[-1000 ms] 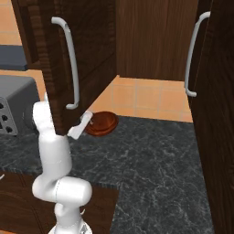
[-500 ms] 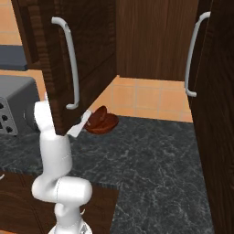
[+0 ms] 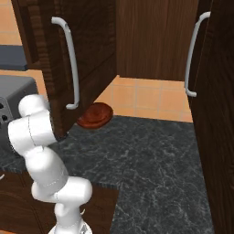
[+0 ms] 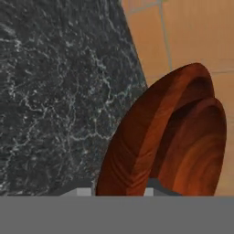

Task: Pick up the bowls on the counter and stack them on top of one another in the open cabinet. Place the smaller bowl on top of the larger bowl.

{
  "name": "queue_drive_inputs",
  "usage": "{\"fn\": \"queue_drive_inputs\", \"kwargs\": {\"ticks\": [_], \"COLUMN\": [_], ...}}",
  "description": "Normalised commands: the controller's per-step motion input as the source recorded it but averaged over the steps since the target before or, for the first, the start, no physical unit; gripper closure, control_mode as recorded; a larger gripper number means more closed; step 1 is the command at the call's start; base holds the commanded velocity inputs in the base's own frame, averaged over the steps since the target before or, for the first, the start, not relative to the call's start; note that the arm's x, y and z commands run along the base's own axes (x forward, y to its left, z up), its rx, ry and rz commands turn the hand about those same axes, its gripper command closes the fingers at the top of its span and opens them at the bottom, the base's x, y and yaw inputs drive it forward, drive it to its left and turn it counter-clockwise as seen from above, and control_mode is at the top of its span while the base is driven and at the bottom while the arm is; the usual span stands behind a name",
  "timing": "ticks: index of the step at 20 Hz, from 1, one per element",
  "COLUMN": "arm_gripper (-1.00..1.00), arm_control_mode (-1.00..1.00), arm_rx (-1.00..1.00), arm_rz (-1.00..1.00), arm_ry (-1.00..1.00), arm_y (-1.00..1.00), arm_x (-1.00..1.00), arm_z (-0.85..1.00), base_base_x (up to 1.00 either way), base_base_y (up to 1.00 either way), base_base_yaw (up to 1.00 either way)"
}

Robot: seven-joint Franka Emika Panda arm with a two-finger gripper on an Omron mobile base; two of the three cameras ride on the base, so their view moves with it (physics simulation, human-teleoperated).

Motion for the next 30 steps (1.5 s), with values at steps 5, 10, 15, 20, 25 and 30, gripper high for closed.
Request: {"fn": "queue_drive_inputs", "kwargs": {"ticks": [5,10,15,20,25,30], "arm_gripper": [1.0,1.0,1.0,1.0,1.0,1.0], "arm_control_mode": [-1.0,-1.0,-1.0,-1.0,-1.0,-1.0], "arm_rx": [0.0,-0.02,0.0,0.0,-0.01,-0.02], "arm_rz": [0.13,0.18,0.13,0.05,0.0,0.0], "arm_ry": [-0.26,-0.06,-0.06,-0.06,-0.07,-0.01], "arm_y": [0.16,0.52,0.19,0.02,0.15,0.3], "arm_x": [-0.97,-0.88,-1.0,-0.7,-0.41,0.18], "arm_z": [1.0,1.0,1.0,1.0,1.0,1.0], "base_base_x": [0.0,0.0,0.0,0.0,0.0,0.0], "base_base_y": [0.0,0.0,0.0,0.0,0.0,0.0], "base_base_yaw": [0.0,0.0,0.0,0.0,0.0,0.0]}}
